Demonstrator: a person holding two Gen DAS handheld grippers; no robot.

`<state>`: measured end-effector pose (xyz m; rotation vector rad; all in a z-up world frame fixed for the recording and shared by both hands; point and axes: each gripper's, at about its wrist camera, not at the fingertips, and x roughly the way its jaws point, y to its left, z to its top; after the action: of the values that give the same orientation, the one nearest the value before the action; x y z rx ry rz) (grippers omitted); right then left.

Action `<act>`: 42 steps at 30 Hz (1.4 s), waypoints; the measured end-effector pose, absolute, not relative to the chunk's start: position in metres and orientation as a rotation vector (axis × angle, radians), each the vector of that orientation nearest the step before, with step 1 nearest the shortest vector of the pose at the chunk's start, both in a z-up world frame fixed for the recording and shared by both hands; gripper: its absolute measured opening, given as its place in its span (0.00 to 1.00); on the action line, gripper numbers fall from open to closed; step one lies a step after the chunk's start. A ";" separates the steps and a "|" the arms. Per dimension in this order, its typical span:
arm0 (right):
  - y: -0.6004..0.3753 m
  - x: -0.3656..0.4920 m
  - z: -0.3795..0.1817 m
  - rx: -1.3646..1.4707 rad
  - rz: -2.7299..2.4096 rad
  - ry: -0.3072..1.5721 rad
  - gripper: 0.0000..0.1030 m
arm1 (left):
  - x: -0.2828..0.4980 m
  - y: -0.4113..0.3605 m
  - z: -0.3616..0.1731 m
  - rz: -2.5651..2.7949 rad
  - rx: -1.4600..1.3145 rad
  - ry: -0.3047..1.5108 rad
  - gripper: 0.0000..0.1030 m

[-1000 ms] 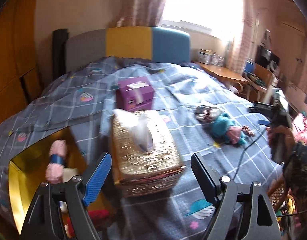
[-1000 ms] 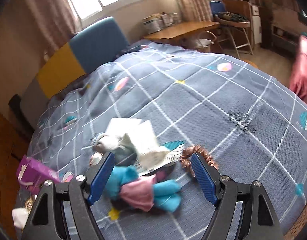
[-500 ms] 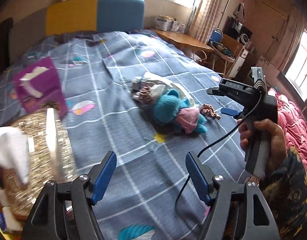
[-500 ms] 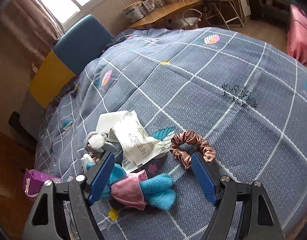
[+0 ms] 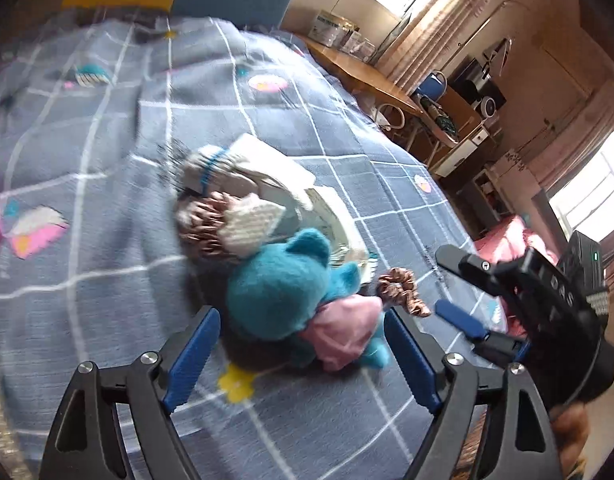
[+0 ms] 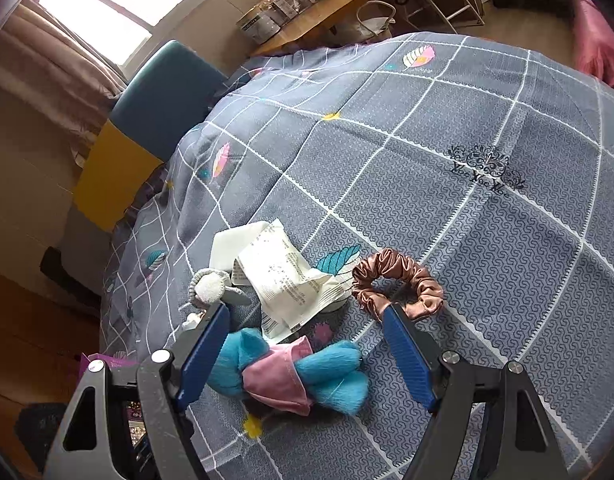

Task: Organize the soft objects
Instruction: 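Close the left tool on the teal plush toy and lift it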

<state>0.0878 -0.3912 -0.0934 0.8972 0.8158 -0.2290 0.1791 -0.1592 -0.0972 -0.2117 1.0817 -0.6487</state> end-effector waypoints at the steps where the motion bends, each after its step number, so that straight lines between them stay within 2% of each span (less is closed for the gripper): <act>1: -0.392 0.088 -0.094 0.908 -0.225 0.815 0.77 | 0.183 -0.163 -0.101 -0.641 -0.226 1.093 0.83; 8: -0.398 0.085 -0.099 0.961 -0.228 0.801 0.77 | 0.202 -0.173 -0.125 -0.575 -0.310 1.127 0.82; 9: -0.398 0.086 -0.100 0.963 -0.231 0.803 0.77 | 0.203 -0.172 -0.126 -0.577 -0.316 1.121 0.74; 10: -0.398 0.086 -0.100 0.962 -0.233 0.803 0.77 | 0.202 -0.170 -0.126 -0.571 -0.315 1.120 0.54; 16: -0.400 0.083 -0.095 0.922 -0.275 0.784 0.73 | 0.186 -0.153 -0.117 -0.634 -0.271 1.111 0.45; 26: -0.397 0.085 -0.098 0.904 -0.266 0.808 0.71 | 0.139 -0.103 -0.104 -0.586 -0.099 1.160 0.45; 30: -0.393 0.087 -0.099 0.886 -0.251 0.828 0.71 | 0.145 -0.097 -0.109 -0.530 -0.112 1.183 0.55; 34: -0.392 0.088 -0.100 0.880 -0.250 0.838 0.71 | 0.153 -0.101 -0.115 -0.468 -0.169 1.196 0.78; 35: -0.393 0.087 -0.100 0.886 -0.255 0.834 0.71 | 0.155 -0.104 -0.118 -0.457 -0.172 1.199 0.80; 41: -0.421 0.065 -0.105 1.028 -0.365 0.749 0.71 | 0.156 -0.121 -0.138 -0.417 -0.127 1.188 0.79; 42: -0.426 0.061 -0.106 1.049 -0.391 0.736 0.71 | 0.154 -0.119 -0.139 -0.426 -0.147 1.177 0.70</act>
<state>0.0607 -0.4261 -0.1065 1.0490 0.7356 -0.3911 0.1540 -0.1186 -0.1385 -0.1466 1.1768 -0.4265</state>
